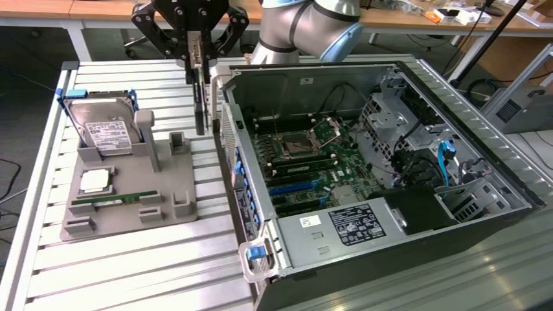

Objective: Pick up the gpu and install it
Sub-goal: 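Pick up the gpu and move the gpu toward the slot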

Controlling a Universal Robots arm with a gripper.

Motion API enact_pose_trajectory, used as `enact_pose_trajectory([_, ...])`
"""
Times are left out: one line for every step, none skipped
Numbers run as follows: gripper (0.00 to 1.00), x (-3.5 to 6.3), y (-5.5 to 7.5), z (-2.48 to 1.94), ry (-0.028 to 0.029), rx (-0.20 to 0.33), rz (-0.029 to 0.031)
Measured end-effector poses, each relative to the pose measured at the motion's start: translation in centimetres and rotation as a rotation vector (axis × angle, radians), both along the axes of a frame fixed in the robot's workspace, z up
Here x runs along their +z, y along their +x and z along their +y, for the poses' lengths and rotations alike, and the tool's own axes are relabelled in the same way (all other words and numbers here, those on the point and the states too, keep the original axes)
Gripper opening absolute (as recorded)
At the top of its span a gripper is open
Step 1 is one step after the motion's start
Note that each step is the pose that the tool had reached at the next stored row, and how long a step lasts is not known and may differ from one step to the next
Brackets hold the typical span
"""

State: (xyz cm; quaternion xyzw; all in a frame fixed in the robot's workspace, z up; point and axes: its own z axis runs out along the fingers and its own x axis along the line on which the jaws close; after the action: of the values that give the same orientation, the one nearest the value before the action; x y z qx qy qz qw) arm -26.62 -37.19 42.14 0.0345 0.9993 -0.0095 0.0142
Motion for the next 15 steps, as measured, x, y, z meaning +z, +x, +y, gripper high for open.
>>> enact_pose_trajectory([0.27, 0.00, 0.03, 0.00, 0.0000, 0.000, 0.0000])
enact_pose_trajectory([0.27, 0.00, 0.06, 0.00, 0.0000, 0.000, 0.0000])
enact_pose_trajectory([0.27, 0.00, 0.11, 0.00, 0.0000, 0.000, 0.0000])
enact_pose_trajectory([0.27, 0.00, 0.16, 0.00, 0.0000, 0.000, -0.0001])
enact_pose_trajectory([0.27, 0.00, 0.20, 0.00, 0.0001, 0.000, 0.0000])
enact_pose_trajectory([0.27, -0.01, 0.23, 0.00, 0.0001, 0.000, -0.0001])
enact_pose_trajectory([0.27, 0.00, 0.27, 0.00, 0.0000, 0.000, 0.0000])
enact_pose_trajectory([0.27, 0.00, 0.31, 0.00, 0.0000, 0.000, 0.0000])
enact_pose_trajectory([0.27, 0.00, 0.35, 0.00, 0.0000, 0.000, -0.0001])
enact_pose_trajectory([0.27, 0.00, 0.38, 0.00, 0.0000, 0.000, 0.0000])
enact_pose_trajectory([0.27, 0.00, 0.43, 0.00, 0.0000, 0.000, 0.0000])
enact_pose_trajectory([0.27, 0.00, 0.48, 0.00, 0.0001, 0.000, 0.0000])
enact_pose_trajectory([0.27, 0.00, 0.55, 0.00, 0.0000, 0.000, 0.0000])
enact_pose_trajectory([0.27, 0.00, 0.61, 0.00, 0.0000, 0.000, 0.0000])
enact_pose_trajectory([0.27, 0.00, 0.66, 0.00, 0.0001, 0.000, -0.0001])
